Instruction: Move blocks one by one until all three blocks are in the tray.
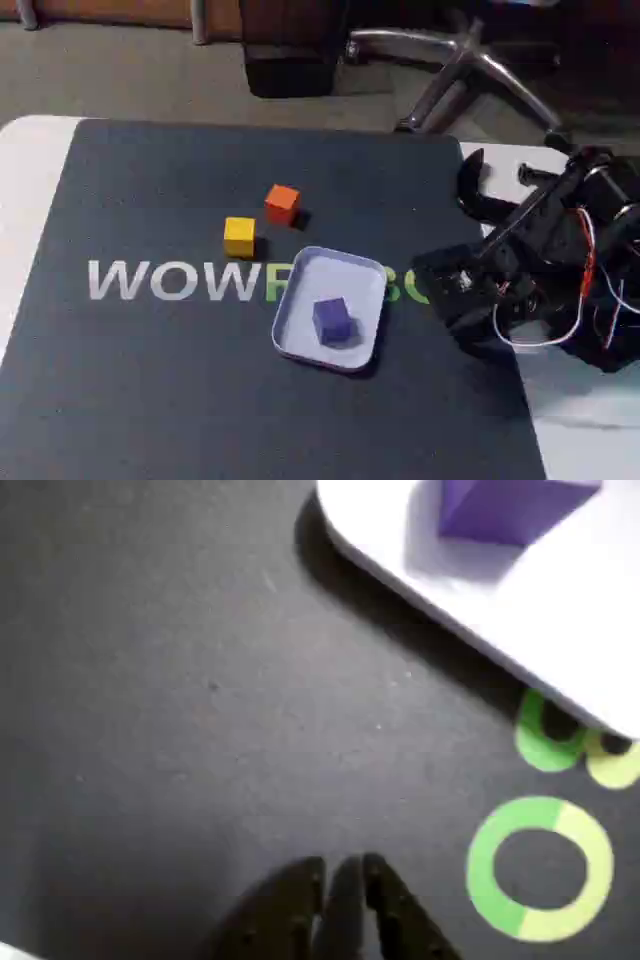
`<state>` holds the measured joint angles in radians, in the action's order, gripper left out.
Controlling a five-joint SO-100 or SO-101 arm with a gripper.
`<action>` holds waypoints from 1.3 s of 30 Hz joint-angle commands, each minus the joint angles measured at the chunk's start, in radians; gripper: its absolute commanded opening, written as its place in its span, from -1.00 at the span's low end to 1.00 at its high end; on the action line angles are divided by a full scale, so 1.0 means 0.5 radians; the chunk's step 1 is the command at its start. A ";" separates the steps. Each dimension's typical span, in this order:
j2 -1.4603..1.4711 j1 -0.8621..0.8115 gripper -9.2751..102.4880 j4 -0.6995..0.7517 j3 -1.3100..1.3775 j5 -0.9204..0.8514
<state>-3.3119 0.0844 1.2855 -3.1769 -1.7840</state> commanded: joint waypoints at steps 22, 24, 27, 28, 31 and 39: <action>0.009 -0.390 -0.94 -0.052 0.147 -0.202; 0.009 -0.451 -0.93 -0.126 0.224 -0.181; 0.009 -0.525 -0.90 -0.390 0.261 -0.077; 0.009 -0.549 -0.89 -0.506 0.261 -0.031; 0.009 -0.614 -0.89 -0.678 0.322 -0.003; 0.138 -0.669 -0.89 -0.414 0.899 0.025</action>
<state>-3.3057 -0.2470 1.0278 -2.8731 -1.7871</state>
